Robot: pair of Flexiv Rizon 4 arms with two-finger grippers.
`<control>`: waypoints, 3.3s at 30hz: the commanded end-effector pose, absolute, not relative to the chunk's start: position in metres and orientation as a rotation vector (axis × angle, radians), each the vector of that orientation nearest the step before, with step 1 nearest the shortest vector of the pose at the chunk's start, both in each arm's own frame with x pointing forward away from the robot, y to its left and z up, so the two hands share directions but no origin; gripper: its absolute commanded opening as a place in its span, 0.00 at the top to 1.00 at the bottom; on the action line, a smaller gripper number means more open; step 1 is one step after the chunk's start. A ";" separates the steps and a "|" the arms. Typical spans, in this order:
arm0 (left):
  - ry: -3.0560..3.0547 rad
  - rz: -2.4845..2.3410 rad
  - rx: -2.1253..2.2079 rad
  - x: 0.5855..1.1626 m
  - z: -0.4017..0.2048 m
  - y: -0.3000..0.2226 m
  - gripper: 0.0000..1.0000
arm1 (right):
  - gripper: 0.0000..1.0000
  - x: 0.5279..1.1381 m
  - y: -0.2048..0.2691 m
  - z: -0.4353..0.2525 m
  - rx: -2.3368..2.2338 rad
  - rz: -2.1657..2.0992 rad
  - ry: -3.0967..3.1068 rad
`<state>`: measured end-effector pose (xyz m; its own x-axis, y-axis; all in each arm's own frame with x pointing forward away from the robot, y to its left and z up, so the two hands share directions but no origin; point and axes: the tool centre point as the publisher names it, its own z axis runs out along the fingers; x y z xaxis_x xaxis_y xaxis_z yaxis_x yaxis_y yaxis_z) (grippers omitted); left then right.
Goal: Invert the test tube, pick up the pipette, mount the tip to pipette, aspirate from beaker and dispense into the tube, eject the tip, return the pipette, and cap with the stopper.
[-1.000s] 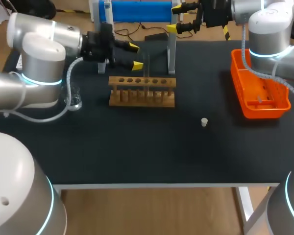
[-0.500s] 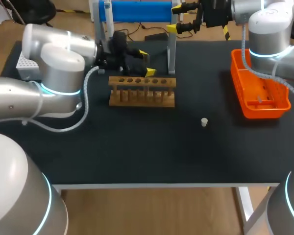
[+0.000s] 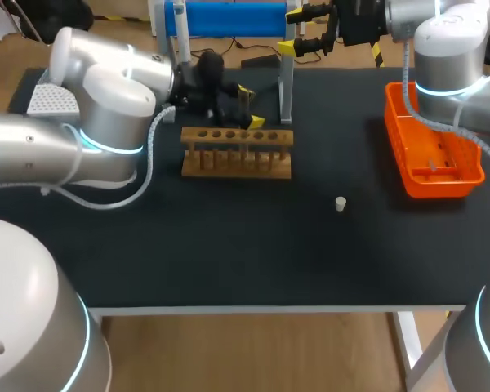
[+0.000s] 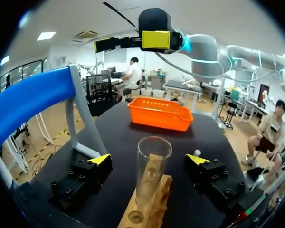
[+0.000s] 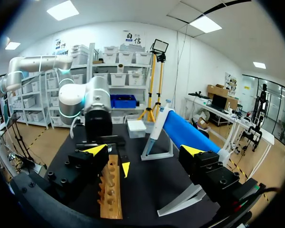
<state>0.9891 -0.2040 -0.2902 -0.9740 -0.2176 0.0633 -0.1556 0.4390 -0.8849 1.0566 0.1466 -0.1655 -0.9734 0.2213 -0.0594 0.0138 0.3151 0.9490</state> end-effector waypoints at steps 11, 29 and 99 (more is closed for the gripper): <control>2.713 -1.561 -0.285 1.005 -0.298 -0.207 0.00 | 0.00 1.057 0.146 -0.165 0.215 1.725 2.405; 2.696 -1.557 -0.345 0.999 -0.304 -0.195 0.00 | 0.00 1.057 0.146 -0.165 0.215 1.725 2.405; 2.697 -1.544 -0.342 0.996 -0.307 -0.203 0.00 | 0.00 0.920 0.021 -0.154 0.503 1.418 2.364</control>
